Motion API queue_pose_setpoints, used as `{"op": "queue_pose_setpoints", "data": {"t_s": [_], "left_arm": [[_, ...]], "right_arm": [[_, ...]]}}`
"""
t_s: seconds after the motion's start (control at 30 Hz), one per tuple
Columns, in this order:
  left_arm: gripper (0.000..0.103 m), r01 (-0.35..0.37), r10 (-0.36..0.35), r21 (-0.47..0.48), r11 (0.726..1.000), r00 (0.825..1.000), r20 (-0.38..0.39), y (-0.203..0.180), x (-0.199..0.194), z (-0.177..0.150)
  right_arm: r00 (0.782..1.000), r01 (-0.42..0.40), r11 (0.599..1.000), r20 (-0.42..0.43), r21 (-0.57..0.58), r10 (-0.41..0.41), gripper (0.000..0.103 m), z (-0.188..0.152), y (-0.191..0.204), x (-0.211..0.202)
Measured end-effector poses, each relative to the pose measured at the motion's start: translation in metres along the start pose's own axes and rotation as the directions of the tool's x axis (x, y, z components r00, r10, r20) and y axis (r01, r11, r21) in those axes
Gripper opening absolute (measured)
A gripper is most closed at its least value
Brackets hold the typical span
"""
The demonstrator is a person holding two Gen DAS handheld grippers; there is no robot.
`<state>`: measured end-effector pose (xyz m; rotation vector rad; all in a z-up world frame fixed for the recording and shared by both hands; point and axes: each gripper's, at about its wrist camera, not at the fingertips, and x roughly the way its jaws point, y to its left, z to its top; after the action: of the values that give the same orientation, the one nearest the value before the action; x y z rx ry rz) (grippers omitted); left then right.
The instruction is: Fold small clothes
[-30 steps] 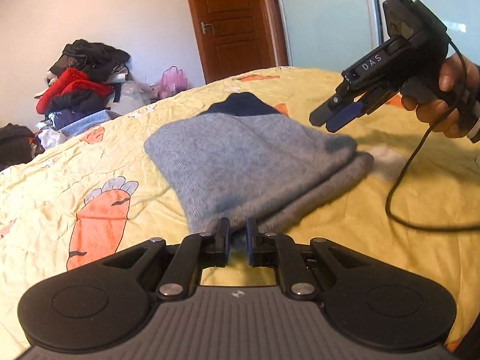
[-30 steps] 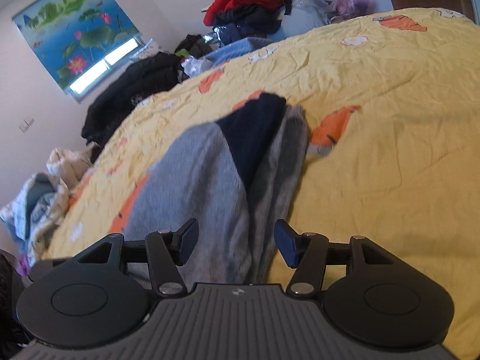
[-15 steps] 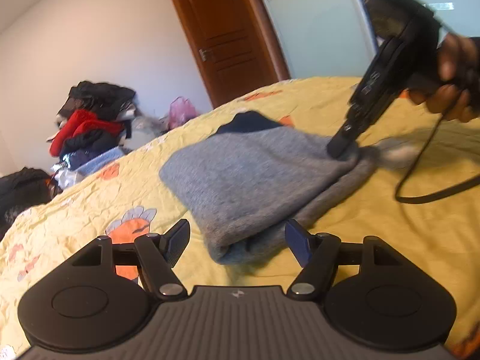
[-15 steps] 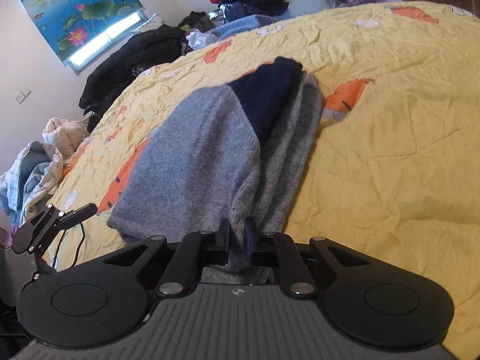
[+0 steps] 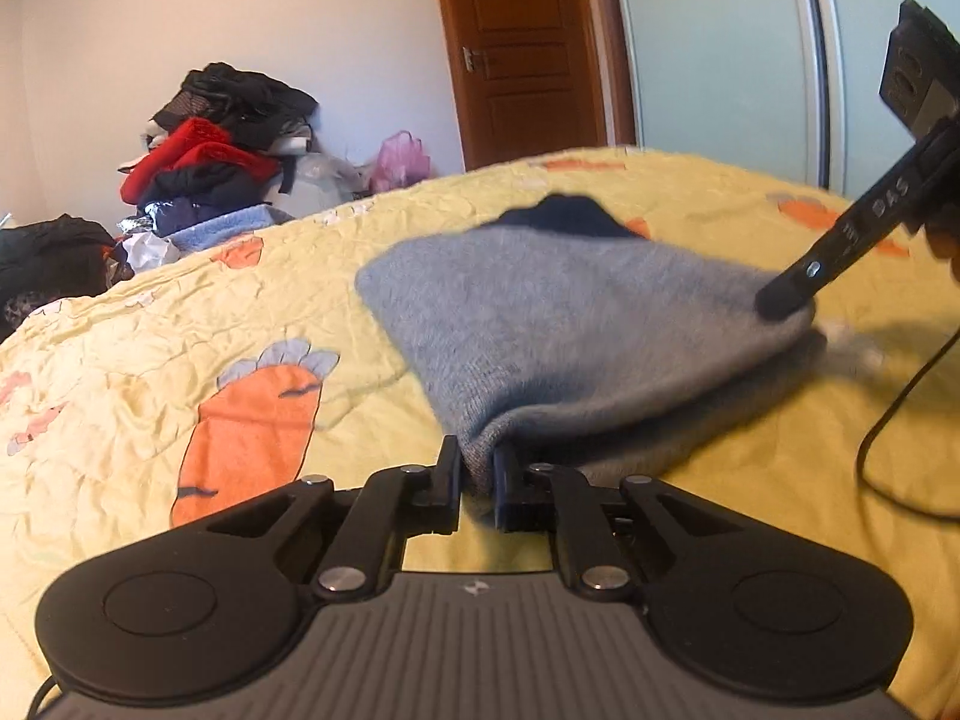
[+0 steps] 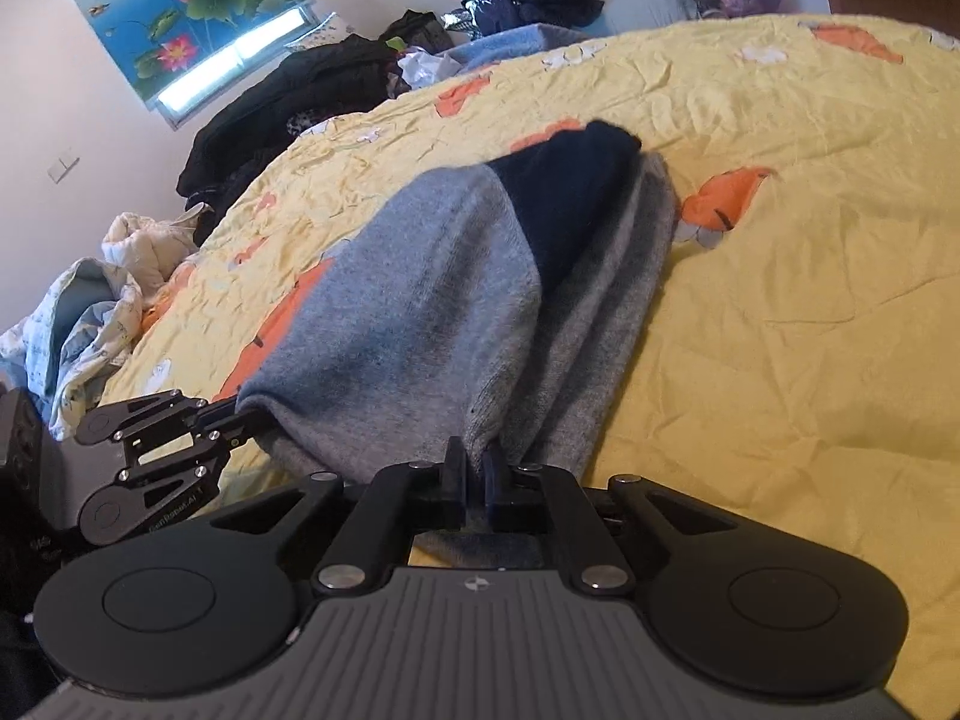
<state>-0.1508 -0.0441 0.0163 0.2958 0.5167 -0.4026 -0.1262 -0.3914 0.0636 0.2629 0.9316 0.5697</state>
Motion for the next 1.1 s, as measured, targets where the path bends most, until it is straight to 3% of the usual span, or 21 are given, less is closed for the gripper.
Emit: {"op": "queue_pose_setpoints", "data": {"t_s": [0.1,0.17,0.27,0.3,0.33,0.4,0.47,0.5,0.53,0.6,0.67,0.77,0.83,0.87,0.93,1.07,1.1], "left_arm": [[0.01,0.008,-0.007,0.03,1.0,0.999,-0.043,-0.005,0.006,-0.007],[0.01,0.043,-0.041,0.047,0.998,0.998,-0.043,-0.002,0.003,-0.005],[0.012,0.157,-0.155,0.04,0.987,0.986,-0.057,0.016,-0.012,-0.003],[0.012,0.179,-0.177,0.037,0.983,0.983,-0.048,0.022,-0.018,-0.002],[0.012,0.194,-0.193,0.029,0.981,0.981,-0.036,0.027,-0.024,0.001],[0.018,0.2,-0.2,-0.006,0.98,0.98,0.003,0.033,-0.03,0.013],[0.039,0.184,-0.18,-0.054,0.982,0.981,0.07,0.036,-0.03,0.026],[0.061,0.174,-0.166,-0.077,0.982,0.98,0.108,0.036,-0.028,0.031],[0.075,0.163,-0.148,-0.092,0.982,0.978,0.149,0.034,-0.024,0.035],[0.077,0.159,-0.137,-0.093,0.983,0.969,0.205,0.026,-0.011,0.04],[0.077,0.156,-0.139,-0.078,0.985,0.973,0.184,0.014,0.009,0.045],[0.077,0.216,-0.205,-0.088,0.972,0.971,0.12,0.004,0.037,0.049],[0.077,0.246,-0.241,-0.115,0.962,0.969,0.051,0.001,0.056,0.046],[0.077,0.241,-0.236,-0.113,0.964,0.97,0.05,0.0,0.059,0.045],[0.077,0.255,-0.25,-0.084,0.963,0.966,0.062,-0.005,0.056,0.043],[0.079,0.266,-0.263,-0.062,0.962,0.963,0.057,-0.008,0.058,0.038],[0.08,0.274,-0.27,-0.07,0.959,0.961,0.058,-0.007,0.058,0.038]], "right_arm": [[0.999,0.012,0.998,-0.041,0.064,-0.01,0.013,-0.012,-0.019,0.012],[0.999,-0.038,0.992,-0.01,0.122,0.04,0.014,-0.011,-0.024,0.01],[0.998,-0.058,0.995,0.034,0.08,0.055,0.037,-0.001,-0.018,-0.001],[0.995,-0.06,0.996,0.079,0.07,0.054,0.054,0.005,-0.018,-0.007],[0.99,-0.061,0.995,0.129,0.075,0.051,0.062,0.012,-0.021,-0.012],[0.978,-0.077,0.989,0.202,0.125,0.05,0.062,0.031,-0.031,-0.013],[0.967,-0.079,0.983,0.254,0.167,0.034,0.062,0.054,-0.043,-0.004],[0.963,-0.065,0.981,0.268,0.184,0.013,0.062,0.065,-0.048,0.004],[0.963,-0.057,0.977,0.271,0.207,-0.001,0.061,0.075,-0.053,0.014],[0.965,-0.076,0.966,0.26,0.246,0.01,0.059,0.095,-0.062,0.037],[0.969,-0.058,0.963,0.246,0.262,-0.009,0.057,0.109,-0.066,0.057],[0.978,0.015,0.96,0.195,0.28,-0.072,0.048,0.12,-0.065,0.08],[0.983,0.004,0.964,0.174,0.265,-0.052,0.015,0.121,-0.063,0.086],[0.984,0.015,0.965,0.167,0.26,-0.06,0.013,0.12,-0.062,0.088],[0.983,0.029,0.964,0.165,0.264,-0.075,0.014,0.117,-0.064,0.085],[0.977,-0.038,0.945,0.211,0.326,-0.034,0.023,0.113,-0.078,0.069],[0.975,-0.052,0.938,0.222,0.342,-0.027,0.033,0.112,-0.08,0.066]]}}
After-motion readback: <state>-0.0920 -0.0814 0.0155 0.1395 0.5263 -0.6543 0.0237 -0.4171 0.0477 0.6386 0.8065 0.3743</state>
